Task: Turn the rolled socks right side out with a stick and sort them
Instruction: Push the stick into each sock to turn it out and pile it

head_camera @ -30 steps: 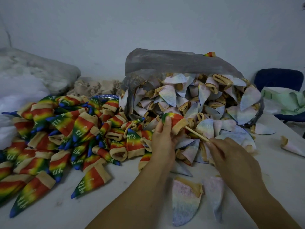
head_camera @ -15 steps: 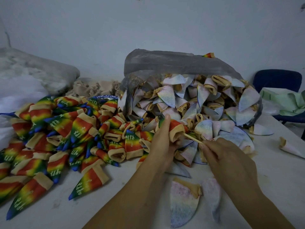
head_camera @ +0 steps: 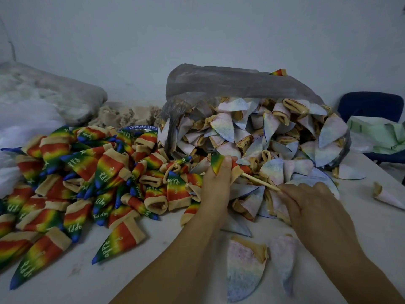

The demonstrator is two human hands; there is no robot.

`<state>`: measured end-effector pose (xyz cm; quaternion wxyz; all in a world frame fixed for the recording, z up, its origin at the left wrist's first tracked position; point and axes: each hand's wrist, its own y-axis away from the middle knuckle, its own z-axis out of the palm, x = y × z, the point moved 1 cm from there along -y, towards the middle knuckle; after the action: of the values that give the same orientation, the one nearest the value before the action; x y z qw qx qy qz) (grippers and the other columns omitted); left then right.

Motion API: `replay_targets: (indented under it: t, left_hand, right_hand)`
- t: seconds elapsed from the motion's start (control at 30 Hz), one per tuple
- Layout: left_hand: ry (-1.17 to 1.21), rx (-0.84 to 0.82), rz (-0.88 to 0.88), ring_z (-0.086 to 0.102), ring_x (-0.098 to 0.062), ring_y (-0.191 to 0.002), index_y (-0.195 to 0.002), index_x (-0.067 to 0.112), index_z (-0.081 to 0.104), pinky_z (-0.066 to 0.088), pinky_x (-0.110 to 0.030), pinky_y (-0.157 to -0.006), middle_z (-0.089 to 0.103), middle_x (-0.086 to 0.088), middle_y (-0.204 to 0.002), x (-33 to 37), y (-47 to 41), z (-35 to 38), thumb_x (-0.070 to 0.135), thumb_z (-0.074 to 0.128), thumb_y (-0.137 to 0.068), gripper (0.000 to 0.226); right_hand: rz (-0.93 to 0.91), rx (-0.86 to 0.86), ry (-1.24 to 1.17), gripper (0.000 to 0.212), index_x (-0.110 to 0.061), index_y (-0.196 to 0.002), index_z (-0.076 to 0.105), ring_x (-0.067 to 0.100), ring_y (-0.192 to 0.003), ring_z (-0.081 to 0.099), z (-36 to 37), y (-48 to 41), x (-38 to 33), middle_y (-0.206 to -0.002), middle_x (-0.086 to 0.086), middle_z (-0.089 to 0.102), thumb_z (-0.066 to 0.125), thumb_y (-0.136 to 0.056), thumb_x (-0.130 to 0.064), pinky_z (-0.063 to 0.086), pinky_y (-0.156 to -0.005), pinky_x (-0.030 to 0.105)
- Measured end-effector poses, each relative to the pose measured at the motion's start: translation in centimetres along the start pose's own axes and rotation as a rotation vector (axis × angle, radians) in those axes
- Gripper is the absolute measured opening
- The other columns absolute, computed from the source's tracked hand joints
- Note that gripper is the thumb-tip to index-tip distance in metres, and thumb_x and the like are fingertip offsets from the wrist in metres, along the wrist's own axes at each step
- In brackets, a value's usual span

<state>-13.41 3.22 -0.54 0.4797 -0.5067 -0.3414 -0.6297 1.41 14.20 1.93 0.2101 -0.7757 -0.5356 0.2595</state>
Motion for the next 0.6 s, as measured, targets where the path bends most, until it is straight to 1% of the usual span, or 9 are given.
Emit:
replay_targets:
  t: [0.07, 0.17, 0.23, 0.3, 0.33, 0.4, 0.47, 0.53, 0.6]
  left_hand:
    - [0.001, -0.020, 0.009, 0.064, -0.004, -0.073, -0.082, 0.025, 0.073, 0.047, -0.018, -0.067, 0.070, 0.012, -0.074, 0.0, 0.2, 0.3, 0.041, 0.058, -0.097, 0.028]
    - [-0.031, -0.025, -0.014, 0.063, -0.007, -0.068, -0.062, 0.031, 0.071, 0.048, -0.024, -0.067, 0.067, 0.013, -0.064, -0.5, 0.4, 0.8, 0.044, 0.059, -0.096, 0.038]
    - [-0.042, -0.011, -0.027, 0.065, -0.016, -0.077, -0.072, 0.026, 0.072, 0.048, -0.027, -0.068, 0.068, 0.009, -0.068, -0.4, 0.7, 1.0, 0.049, 0.056, -0.096, 0.037]
    - [-0.072, -0.011, -0.035, 0.065, -0.027, -0.090, -0.095, 0.013, 0.071, 0.050, -0.031, -0.074, 0.070, -0.002, -0.083, -0.2, 1.1, 1.4, 0.054, 0.048, -0.098, 0.046]
    - [-0.082, -0.017, -0.039, 0.065, -0.025, -0.088, -0.094, 0.013, 0.070, 0.049, -0.030, -0.073, 0.069, 0.000, -0.081, 0.0, 1.4, 1.6, 0.055, 0.045, -0.099, 0.049]
    - [-0.102, -0.022, -0.003, 0.060, -0.012, -0.074, -0.081, 0.022, 0.067, 0.045, -0.023, -0.063, 0.063, 0.012, -0.066, -0.5, 1.5, 1.9, 0.053, 0.041, -0.101, 0.045]
    - [-0.117, -0.018, 0.012, 0.060, -0.011, -0.074, -0.088, 0.018, 0.067, 0.045, -0.023, -0.064, 0.062, 0.011, -0.068, -0.3, 1.8, 2.2, 0.053, 0.038, -0.101, 0.047]
    - [-0.119, -0.017, 0.015, 0.063, -0.027, -0.087, -0.103, 0.007, 0.067, 0.051, -0.034, -0.077, 0.063, 0.002, -0.078, -0.5, 1.5, 2.0, 0.056, 0.034, -0.101, 0.060]
    - [-0.108, -0.011, 0.023, 0.058, -0.046, -0.106, -0.120, -0.005, 0.060, 0.047, -0.052, -0.098, 0.066, -0.013, -0.092, -0.4, 1.3, 1.8, 0.059, 0.026, -0.100, 0.075]
  right_hand:
    - [0.008, -0.010, -0.003, 0.011, -0.010, -0.093, 0.074, 0.033, -0.073, 0.056, -0.1, 0.1, -0.2, -0.073, 0.008, 0.069, 0.070, -0.083, -0.011, 0.043, -0.052, 0.035]
    - [-0.011, 0.006, 0.000, 0.006, -0.012, -0.086, 0.074, 0.030, -0.069, 0.055, -0.3, 0.3, -0.7, -0.068, 0.005, 0.067, 0.071, -0.081, -0.011, 0.037, -0.048, 0.029]
    - [0.007, -0.004, -0.013, 0.008, -0.015, -0.089, 0.073, 0.028, -0.073, 0.055, -0.1, 0.4, -1.0, -0.071, 0.002, 0.066, 0.066, -0.086, -0.015, 0.034, -0.051, 0.028]
    - [0.050, -0.028, -0.035, 0.018, -0.020, -0.100, 0.072, 0.024, -0.080, 0.054, 0.3, 0.6, -1.3, -0.079, -0.001, 0.066, 0.056, -0.092, -0.022, 0.032, -0.053, 0.028]
    - [0.065, -0.030, -0.047, 0.021, -0.022, -0.104, 0.070, 0.023, -0.082, 0.055, 0.5, 0.6, -1.5, -0.081, -0.002, 0.066, 0.052, -0.094, -0.025, 0.033, -0.054, 0.029]
    - [0.108, -0.026, -0.099, 0.025, -0.025, -0.107, 0.069, 0.022, -0.081, 0.058, 0.8, 0.9, -1.9, -0.086, -0.002, 0.067, 0.047, -0.095, -0.030, 0.034, -0.055, 0.029]
    - [0.185, -0.055, -0.167, 0.027, -0.031, -0.109, 0.066, 0.020, -0.080, 0.061, 1.1, 0.9, -2.1, -0.090, -0.004, 0.068, 0.042, -0.096, -0.036, 0.037, -0.057, 0.028]
    - [0.205, -0.092, -0.186, 0.029, -0.035, -0.108, 0.063, 0.018, -0.077, 0.060, 1.3, 1.0, -2.3, -0.089, -0.008, 0.067, 0.038, -0.096, -0.041, 0.040, -0.057, 0.029]
    - [0.189, -0.112, -0.181, 0.029, -0.036, -0.107, 0.062, 0.015, -0.072, 0.057, 1.4, 0.9, -2.3, -0.085, -0.009, 0.065, 0.037, -0.096, -0.043, 0.040, -0.056, 0.028]
